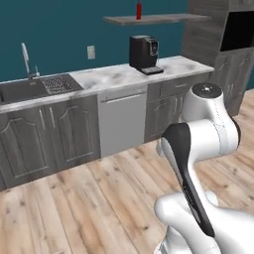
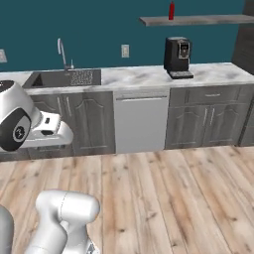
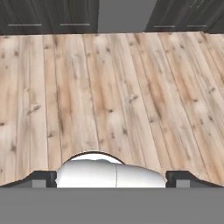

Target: Take 2 condiments from the cabinet and move them on the counter near the stove.Make sure the condiments are lined up with each other, next to each other.

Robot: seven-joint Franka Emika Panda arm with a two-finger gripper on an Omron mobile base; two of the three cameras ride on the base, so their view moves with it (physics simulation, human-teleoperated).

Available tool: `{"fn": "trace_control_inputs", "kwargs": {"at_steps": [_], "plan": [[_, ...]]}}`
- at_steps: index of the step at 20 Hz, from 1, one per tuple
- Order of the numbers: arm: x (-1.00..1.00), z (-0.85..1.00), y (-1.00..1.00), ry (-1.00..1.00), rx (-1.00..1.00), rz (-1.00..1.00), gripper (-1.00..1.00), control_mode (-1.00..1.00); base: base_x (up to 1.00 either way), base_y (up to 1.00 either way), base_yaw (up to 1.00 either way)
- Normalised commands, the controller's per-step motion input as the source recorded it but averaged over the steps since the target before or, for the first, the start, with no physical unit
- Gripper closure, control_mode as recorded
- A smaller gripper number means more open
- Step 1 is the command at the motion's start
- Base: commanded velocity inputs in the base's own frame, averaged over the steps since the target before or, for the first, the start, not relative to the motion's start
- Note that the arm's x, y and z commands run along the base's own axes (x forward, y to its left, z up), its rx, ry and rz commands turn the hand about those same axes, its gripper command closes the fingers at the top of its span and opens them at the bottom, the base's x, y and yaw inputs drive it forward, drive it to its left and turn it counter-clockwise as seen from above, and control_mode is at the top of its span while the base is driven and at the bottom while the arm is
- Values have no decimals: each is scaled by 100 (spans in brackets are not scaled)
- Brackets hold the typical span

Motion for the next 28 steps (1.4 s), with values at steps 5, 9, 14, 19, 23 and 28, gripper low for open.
{"fn": "trace_control_inputs", "kwargs": {"at_steps": [5, 9, 14, 19, 23, 28], "plan": [[0, 0, 0, 0, 0, 0, -100, 100, 100, -100, 1], [0, 0, 0, 0, 0, 0, -100, 100, 100, -100, 4], [0, 0, 0, 0, 0, 0, -100, 100, 100, -89, 13], [0, 0, 0, 0, 0, 0, -100, 100, 100, -58, 27], [0, 0, 0, 0, 0, 0, -100, 100, 100, -53, 29], [0, 0, 0, 0, 0, 0, -100, 100, 100, -34, 17]]}}
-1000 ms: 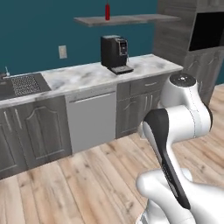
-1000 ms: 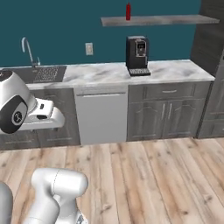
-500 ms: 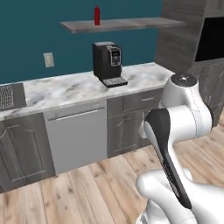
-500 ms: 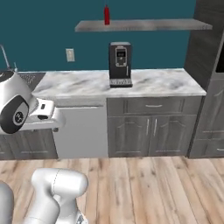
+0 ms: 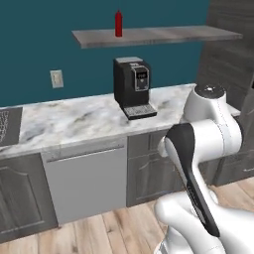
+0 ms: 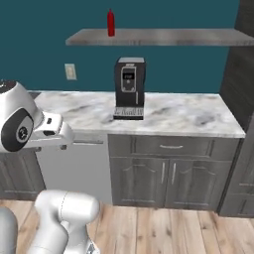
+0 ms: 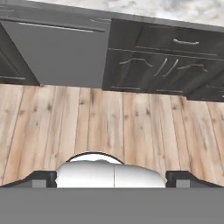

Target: Take 2 condiments from the cabinet and move them on the counter near the stove.Make sure the condiments are lined up with each other, next to each other.

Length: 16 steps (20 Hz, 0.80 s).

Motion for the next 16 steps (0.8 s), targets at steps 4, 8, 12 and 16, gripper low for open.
{"fn": "trace_control_inputs", "kwargs": {"at_steps": [4, 8, 12, 16], "plan": [[0, 0, 0, 0, 0, 0, -100, 100, 100, -33, 9], [0, 0, 0, 0, 0, 0, -100, 100, 100, -30, 10], [0, 0, 0, 0, 0, 0, -100, 100, 100, -33, 10], [0, 0, 0, 0, 0, 0, -100, 100, 88, -34, 11]]}}
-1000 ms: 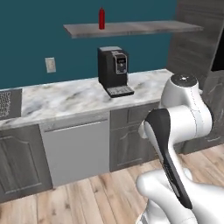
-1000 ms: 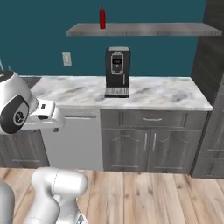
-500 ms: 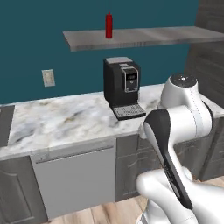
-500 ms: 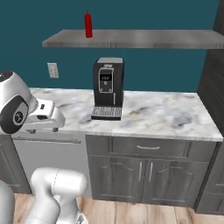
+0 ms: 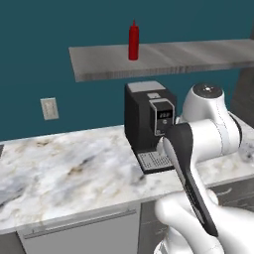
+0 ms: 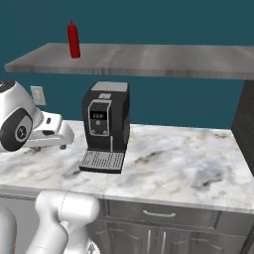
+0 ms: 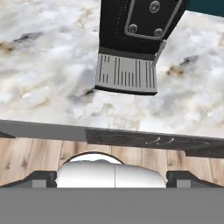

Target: Take 2 condiments from the cabinet and move them on the counter near the stove.Make sure the condiments are lined up with each other, next to each other.

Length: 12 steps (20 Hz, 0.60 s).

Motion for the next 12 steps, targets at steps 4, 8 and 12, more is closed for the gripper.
{"fn": "trace_control_inputs", "kwargs": {"at_steps": [4, 8, 12], "plan": [[0, 0, 0, 0, 0, 0, -100, 100, 84, -18, 11], [0, 0, 0, 0, 0, 0, -100, 100, 8, -10, 7], [-88, 76, -8, -31, 5, 4, -100, -100, 0, 0, 0]]}}
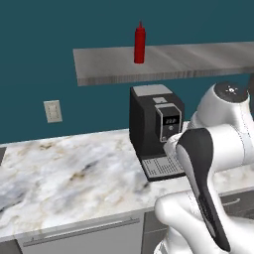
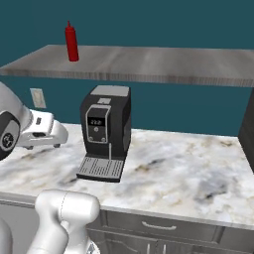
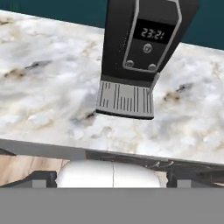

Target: Take 2 condiments from the cabinet and move them on the counter near the stove.Make sure the condiments are lined up with each other, next to each other.

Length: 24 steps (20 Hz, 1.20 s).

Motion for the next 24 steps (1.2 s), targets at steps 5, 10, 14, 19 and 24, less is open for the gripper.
{"fn": "trace_control_inputs", "kwargs": {"at_steps": [5, 10, 14, 19, 24], "plan": [[-78, 100, -1, -43, 3, 3, -100, -100, 0, 0, 0], [-21, 100, 0, -29, 8, 6, -100, -100, 0, 0, 0], [6, 100, 0, -3, 8, 9, -100, -100, 0, 0, 0], [20, 84, 3, 3, 1, 2, -100, -100, 0, 0, 0], [45, 42, 0, 3, 0, 0, -100, -100, 0, 0, 0]]}}
